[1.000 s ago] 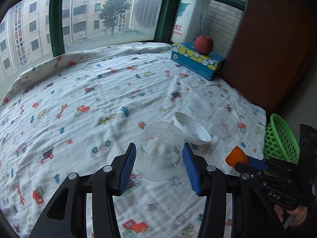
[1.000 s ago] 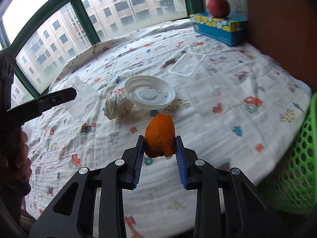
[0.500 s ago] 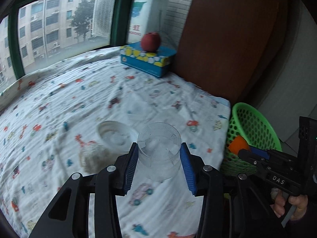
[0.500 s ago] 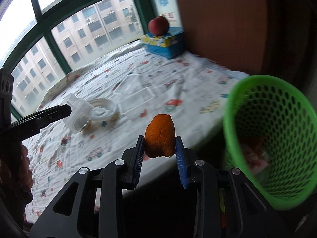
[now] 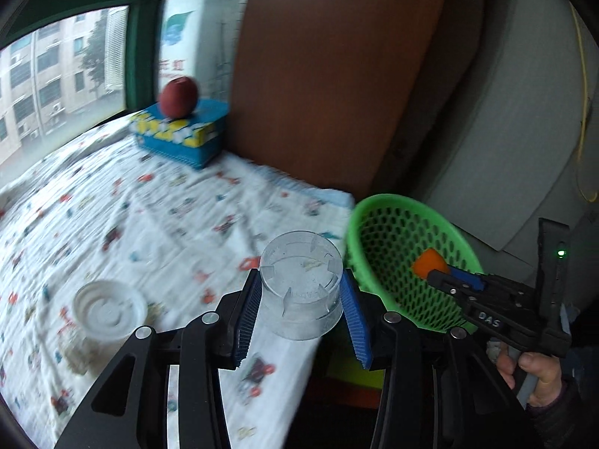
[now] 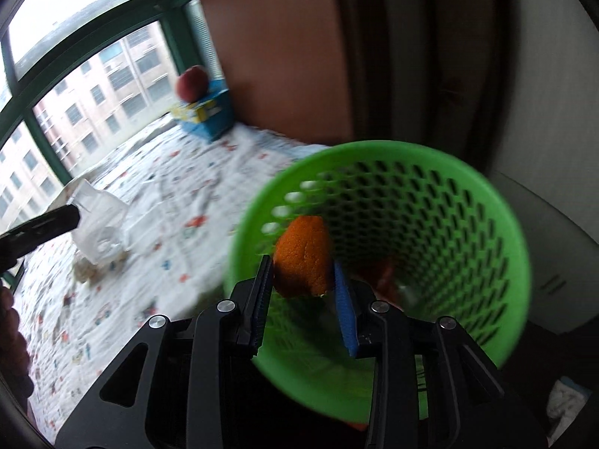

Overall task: Collect trash
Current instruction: 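Carry the cup and orange peel to the green wastebasket and open both tools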

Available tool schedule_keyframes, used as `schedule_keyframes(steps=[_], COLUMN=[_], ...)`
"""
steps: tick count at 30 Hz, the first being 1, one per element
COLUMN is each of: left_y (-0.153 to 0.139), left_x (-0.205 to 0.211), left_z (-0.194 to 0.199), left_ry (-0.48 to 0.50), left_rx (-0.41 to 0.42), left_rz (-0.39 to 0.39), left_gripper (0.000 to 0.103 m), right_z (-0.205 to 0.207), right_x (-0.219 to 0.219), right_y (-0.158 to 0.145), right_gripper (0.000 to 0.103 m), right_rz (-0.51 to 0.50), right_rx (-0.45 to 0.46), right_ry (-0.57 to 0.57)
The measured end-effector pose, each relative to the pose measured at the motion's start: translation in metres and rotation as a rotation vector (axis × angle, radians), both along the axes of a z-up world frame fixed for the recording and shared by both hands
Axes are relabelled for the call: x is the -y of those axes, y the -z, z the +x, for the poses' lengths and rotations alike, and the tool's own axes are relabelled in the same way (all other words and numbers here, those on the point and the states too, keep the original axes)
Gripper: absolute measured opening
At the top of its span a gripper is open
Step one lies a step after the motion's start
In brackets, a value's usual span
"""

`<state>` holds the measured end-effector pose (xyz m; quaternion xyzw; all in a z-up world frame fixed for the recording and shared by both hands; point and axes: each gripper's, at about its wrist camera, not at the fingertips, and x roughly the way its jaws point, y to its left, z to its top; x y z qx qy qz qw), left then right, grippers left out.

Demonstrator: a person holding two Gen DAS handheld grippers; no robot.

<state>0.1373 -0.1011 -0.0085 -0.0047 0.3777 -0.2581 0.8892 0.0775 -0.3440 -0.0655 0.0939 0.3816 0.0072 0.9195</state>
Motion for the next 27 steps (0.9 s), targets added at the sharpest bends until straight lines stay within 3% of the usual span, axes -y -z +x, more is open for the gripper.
schedule_keyframes(steps=[3, 6, 10, 15, 27], left_y=[-0.004, -0.005, -0.005, 0.003, 0.031], left_x=[0.023, 0.044, 0.069, 0.099, 0.151], left_z=[0.001, 0.003, 0.005, 0.012, 0.019], left_ry=[0.039, 0.071, 0.113, 0.154, 0.214], left_rx=[0.007, 0.008, 0.005, -0.013, -0.074], left_rz=[0.008, 0.016, 0.023, 0.034, 0.072], left_gripper=[0.042, 0.042, 0.042, 0.042, 0.042], right_z=[-0.002, -0.004, -0.012, -0.026, -0.052], right_x=[0.018, 0.035, 0.048, 0.058, 0.066], right_y=[0.004, 0.008, 0.01, 0.009, 0.005], right_gripper=[0.035, 0.046, 0.048, 0.059, 0.066], right_rz=[-0.002, 0.012, 0.015, 0.008, -0.006], right_rx=[-0.01, -0.018, -0.016, -0.001, 0.037], right_ry=[0.04, 0.067, 0.093, 0.116, 0.131])
